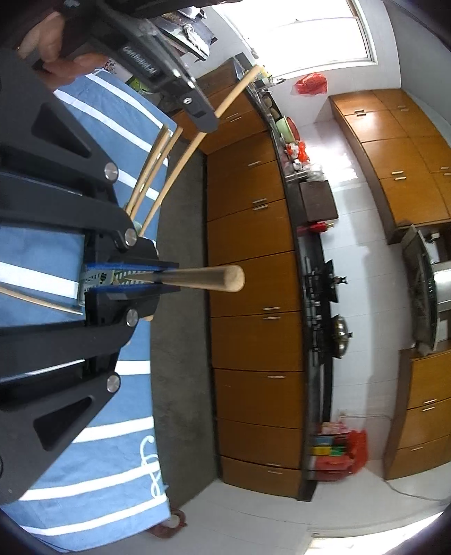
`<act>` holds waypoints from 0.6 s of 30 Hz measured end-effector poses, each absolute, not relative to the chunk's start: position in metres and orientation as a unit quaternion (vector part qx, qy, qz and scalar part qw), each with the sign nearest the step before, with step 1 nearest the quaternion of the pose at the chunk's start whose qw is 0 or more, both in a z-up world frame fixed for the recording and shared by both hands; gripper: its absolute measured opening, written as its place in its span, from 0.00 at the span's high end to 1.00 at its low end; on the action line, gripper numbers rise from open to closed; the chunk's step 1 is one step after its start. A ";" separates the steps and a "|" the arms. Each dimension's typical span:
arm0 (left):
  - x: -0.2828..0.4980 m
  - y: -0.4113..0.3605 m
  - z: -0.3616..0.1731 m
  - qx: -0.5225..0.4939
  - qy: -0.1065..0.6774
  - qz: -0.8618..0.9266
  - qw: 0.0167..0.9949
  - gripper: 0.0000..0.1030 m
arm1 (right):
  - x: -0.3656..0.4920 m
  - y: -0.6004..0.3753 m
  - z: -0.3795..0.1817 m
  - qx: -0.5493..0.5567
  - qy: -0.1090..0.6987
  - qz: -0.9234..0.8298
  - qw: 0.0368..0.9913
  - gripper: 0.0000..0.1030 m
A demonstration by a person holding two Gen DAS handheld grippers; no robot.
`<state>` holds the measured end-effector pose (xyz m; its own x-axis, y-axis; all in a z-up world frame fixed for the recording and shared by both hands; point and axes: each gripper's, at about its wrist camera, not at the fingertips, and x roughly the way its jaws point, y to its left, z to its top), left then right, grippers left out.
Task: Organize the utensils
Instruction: 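Lift the right tool's chopstick upright above the holder while the left tool lifts its own, then open the right tool over the holder while the left tool releases its chopstick inside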
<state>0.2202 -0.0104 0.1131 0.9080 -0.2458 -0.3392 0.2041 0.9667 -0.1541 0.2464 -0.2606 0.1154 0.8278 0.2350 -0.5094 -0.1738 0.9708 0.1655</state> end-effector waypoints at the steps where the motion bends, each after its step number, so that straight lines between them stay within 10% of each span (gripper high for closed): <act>1: 0.223 -0.010 0.109 -0.058 0.187 -0.115 0.974 0.93 | 0.249 -0.261 0.113 0.057 0.276 0.107 0.953 0.93; 18: 0.229 -0.005 0.100 -0.072 0.218 -0.115 0.966 0.92 | 0.255 -0.269 0.108 0.076 0.270 0.098 0.955 0.79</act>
<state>0.2292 -0.0054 0.0997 0.8784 -0.2532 -0.4052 0.1908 0.9634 -0.1884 0.2552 -0.2694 0.1076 0.8356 0.2272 -0.5002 -0.1455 0.9695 0.1972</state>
